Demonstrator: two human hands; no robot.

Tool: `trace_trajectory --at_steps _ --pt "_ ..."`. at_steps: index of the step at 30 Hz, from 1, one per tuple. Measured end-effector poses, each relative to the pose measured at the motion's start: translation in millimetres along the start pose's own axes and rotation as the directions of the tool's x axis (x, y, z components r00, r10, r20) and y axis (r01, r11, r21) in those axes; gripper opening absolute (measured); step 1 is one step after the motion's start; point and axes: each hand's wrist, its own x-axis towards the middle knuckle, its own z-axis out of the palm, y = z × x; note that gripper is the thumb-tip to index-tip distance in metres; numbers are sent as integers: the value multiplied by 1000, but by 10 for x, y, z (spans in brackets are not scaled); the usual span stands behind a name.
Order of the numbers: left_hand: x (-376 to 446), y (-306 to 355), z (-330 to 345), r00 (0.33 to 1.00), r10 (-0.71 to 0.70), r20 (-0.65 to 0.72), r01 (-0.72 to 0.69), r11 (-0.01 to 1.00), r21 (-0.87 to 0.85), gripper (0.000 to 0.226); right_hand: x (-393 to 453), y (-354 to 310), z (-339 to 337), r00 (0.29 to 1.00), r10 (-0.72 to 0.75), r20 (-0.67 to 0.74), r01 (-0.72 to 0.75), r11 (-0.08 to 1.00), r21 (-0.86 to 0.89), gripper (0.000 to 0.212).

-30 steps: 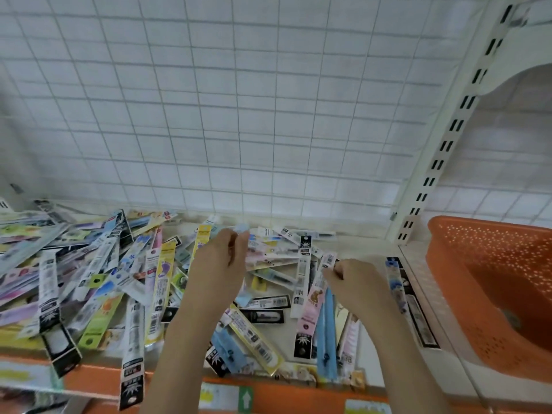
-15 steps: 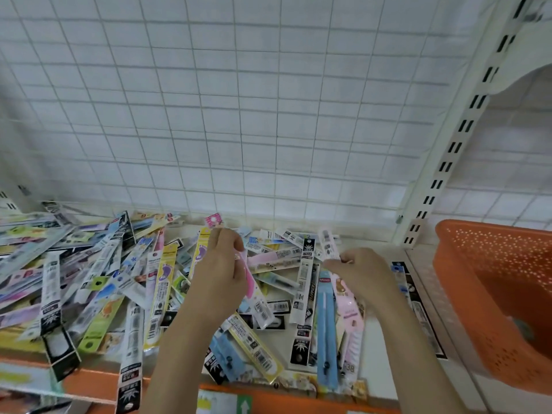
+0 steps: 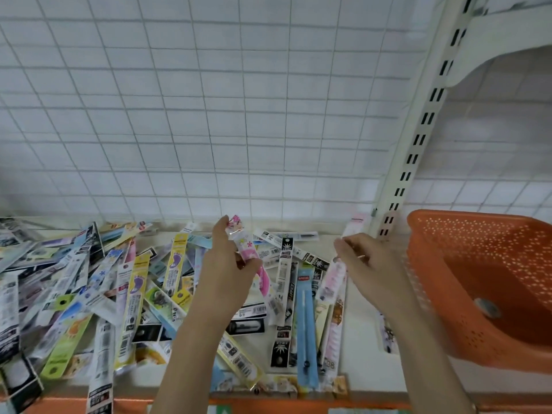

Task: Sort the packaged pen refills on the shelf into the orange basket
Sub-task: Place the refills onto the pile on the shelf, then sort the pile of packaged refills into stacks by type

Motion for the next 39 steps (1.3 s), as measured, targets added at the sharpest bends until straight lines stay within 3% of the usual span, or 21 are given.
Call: trace_trajectory --at_steps 4,7,13,16,18,20,22,25,28,30,34,39 --pt "18 -4 14 999 -12 -43 11 999 -31 88 -12 53 23 999 25 22 -24 997 -69 8" --pt "36 28 65 994 18 -105 -25 998 -66 81 -48 72 15 994 94 52 -93 996 -11 10" --pt "52 92 176 984 83 -161 -109 981 -162 31 -98 157 -30 993 97 73 -94 995 -41 44" --pt "101 67 230 979 112 -172 -132 985 -115 15 -101 215 -61 993 106 60 -103 993 -48 47" --pt "137 66 276 983 108 -147 -126 985 -118 23 -113 243 -78 993 92 73 -83 990 -115 34" --pt "168 48 325 988 128 -87 -131 991 -21 37 -124 251 -95 994 75 83 -59 982 -180 7" --pt "197 -9 386 997 78 -2 -77 990 120 61 -143 255 -102 992 79 100 -58 979 -196 13" --pt "199 -56 497 980 -148 133 119 973 200 88 -165 239 -122 984 113 141 -81 973 -215 20" --pt "206 -71 587 957 -228 181 114 865 488 62 -181 247 -129 981 111 157 -66 961 -269 15" --pt "205 -59 611 946 -244 213 90 830 551 41 -191 252 -135 981 120 149 -70 949 -307 14" --pt "221 -67 636 939 -233 253 76 858 508 21 -191 236 -122 980 136 144 -82 941 -330 11" --pt "254 32 471 975 -103 195 38 950 311 31 -73 280 -20 979 129 159 -81 957 -279 12"
